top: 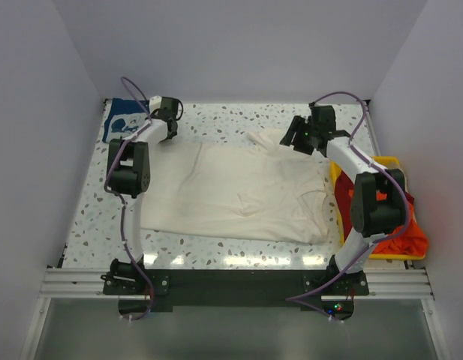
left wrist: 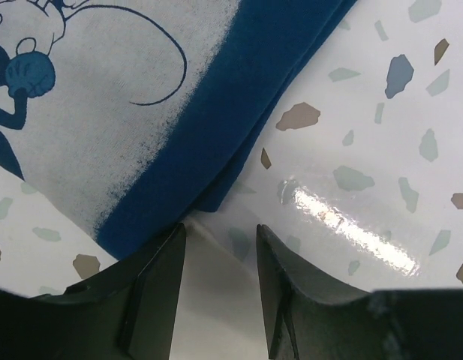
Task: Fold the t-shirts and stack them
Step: Fold the tshirt
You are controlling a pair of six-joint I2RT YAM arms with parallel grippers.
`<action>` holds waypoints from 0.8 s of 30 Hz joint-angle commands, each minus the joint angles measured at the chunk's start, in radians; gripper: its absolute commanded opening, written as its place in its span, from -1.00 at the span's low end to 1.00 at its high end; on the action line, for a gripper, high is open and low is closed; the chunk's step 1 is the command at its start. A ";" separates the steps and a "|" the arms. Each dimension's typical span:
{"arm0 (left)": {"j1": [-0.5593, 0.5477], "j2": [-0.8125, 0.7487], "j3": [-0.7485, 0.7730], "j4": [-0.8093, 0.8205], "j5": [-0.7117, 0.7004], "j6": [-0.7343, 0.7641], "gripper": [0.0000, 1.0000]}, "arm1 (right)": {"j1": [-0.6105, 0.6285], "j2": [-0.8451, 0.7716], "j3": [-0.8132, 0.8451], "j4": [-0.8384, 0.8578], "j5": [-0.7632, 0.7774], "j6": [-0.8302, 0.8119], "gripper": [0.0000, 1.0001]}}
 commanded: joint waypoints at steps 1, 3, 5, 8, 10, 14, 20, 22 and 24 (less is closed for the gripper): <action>0.016 0.039 0.069 -0.061 -0.011 -0.020 -0.06 | 0.001 -0.007 0.019 0.036 -0.028 -0.020 0.22; 0.016 0.057 0.076 -0.083 -0.006 -0.032 -0.13 | -0.001 -0.005 0.018 0.036 -0.028 -0.022 0.22; 0.016 0.056 0.059 -0.083 0.011 -0.041 -0.27 | -0.001 -0.002 0.019 0.030 -0.034 -0.022 0.22; 0.016 0.048 0.034 -0.078 0.035 -0.047 -0.54 | -0.001 0.007 0.025 0.018 -0.034 -0.026 0.22; 0.016 0.034 0.018 -0.071 0.054 -0.049 -0.70 | -0.001 0.010 0.029 0.013 -0.028 -0.029 0.22; 0.013 -0.006 -0.021 -0.046 0.087 -0.047 -1.00 | -0.004 0.011 0.030 0.011 -0.022 -0.032 0.22; 0.010 -0.135 -0.108 0.026 0.104 -0.035 -1.00 | -0.007 0.034 0.044 0.013 -0.020 -0.034 0.22; 0.008 -0.191 -0.149 0.054 0.101 -0.033 -1.00 | -0.007 0.056 0.058 0.011 -0.013 -0.035 0.22; 0.008 -0.227 -0.174 0.069 0.098 -0.033 -1.00 | -0.007 0.074 0.073 0.001 -0.004 -0.045 0.22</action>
